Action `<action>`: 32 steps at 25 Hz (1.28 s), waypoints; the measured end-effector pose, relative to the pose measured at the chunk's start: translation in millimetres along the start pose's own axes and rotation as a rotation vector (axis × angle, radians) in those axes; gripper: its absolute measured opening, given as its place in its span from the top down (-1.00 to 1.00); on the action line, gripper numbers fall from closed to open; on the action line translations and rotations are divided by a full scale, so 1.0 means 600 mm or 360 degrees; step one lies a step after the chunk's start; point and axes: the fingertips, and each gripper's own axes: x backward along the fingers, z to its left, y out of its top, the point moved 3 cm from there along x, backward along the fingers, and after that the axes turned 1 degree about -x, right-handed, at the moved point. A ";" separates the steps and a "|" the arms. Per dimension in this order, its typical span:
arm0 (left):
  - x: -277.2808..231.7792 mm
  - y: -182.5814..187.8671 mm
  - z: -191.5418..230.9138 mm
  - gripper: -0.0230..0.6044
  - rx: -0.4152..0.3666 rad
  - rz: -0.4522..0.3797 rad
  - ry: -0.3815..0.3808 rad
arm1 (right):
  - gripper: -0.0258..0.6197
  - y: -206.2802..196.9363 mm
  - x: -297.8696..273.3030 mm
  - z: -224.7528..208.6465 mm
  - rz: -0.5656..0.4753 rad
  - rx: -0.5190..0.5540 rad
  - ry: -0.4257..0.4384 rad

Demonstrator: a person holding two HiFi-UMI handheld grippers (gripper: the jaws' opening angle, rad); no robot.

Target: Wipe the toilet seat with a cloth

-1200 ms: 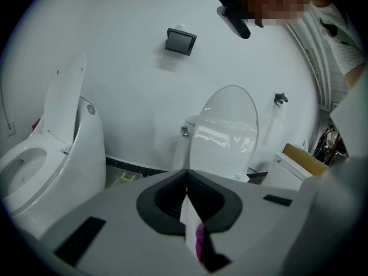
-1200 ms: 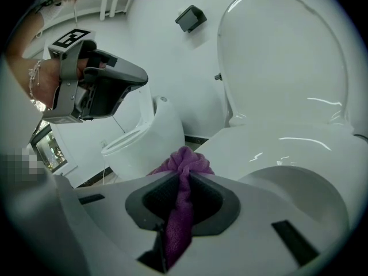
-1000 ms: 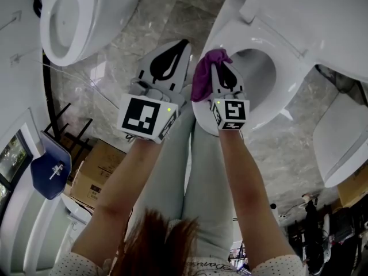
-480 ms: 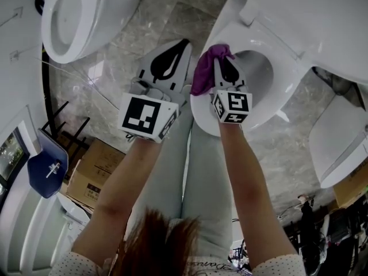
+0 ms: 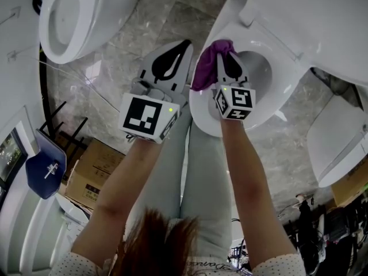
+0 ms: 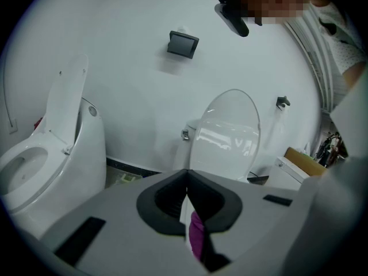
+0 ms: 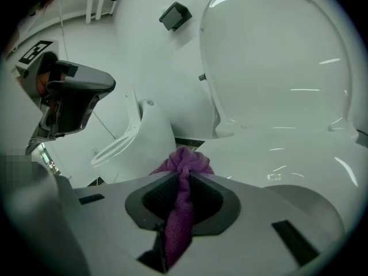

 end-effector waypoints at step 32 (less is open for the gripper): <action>-0.005 -0.003 -0.018 0.91 -0.0022 0.0010 0.0014 | 0.72 0.087 -0.012 -0.116 -0.0154 0.0099 -0.0123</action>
